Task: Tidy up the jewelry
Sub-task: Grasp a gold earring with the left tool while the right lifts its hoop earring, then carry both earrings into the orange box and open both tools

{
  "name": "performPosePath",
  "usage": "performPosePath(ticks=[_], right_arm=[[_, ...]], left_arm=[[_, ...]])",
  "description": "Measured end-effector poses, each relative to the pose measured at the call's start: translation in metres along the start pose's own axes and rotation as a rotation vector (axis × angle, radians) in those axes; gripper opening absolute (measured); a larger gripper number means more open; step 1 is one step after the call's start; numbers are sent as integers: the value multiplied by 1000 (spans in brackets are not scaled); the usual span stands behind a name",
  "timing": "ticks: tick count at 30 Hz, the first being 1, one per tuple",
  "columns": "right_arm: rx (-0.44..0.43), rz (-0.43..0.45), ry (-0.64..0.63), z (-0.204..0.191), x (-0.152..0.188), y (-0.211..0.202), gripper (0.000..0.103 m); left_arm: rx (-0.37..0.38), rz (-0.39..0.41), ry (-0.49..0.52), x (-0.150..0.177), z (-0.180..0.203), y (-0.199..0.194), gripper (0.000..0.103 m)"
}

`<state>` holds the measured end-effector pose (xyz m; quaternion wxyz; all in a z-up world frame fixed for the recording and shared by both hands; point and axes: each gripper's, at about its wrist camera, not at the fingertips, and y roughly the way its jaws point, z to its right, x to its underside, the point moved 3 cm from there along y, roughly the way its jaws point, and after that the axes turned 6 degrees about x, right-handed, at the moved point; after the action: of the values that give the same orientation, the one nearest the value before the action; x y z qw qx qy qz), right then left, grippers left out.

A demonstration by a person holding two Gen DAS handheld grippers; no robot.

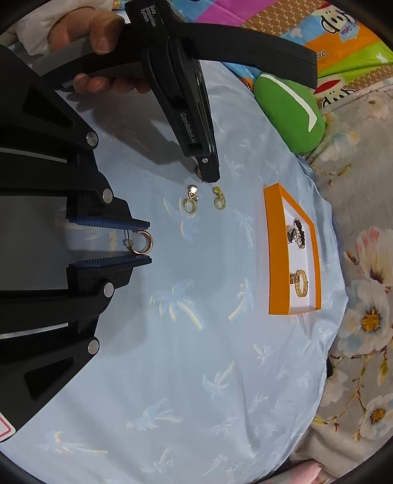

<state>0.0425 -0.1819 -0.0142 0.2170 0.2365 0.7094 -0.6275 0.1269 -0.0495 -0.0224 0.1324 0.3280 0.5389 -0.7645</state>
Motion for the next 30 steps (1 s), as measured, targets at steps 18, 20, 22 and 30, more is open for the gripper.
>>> performPosePath(ticks=[18,20,22,30], right_arm=[[-4,13,-13,-3,-2,-3,15],[-3,18,-11,-3,-4,-4,15],[-4,22,-10,-3,-6,-6,15],[-3,49,-6,-1,-18,-12,15]], left_arm=[[20,7,13,6,10,-6,12],[26,18,14,5,10,-11,11],[32,30,15,3,11,-17,11],[56,67,-10,-13,8,-37,11]])
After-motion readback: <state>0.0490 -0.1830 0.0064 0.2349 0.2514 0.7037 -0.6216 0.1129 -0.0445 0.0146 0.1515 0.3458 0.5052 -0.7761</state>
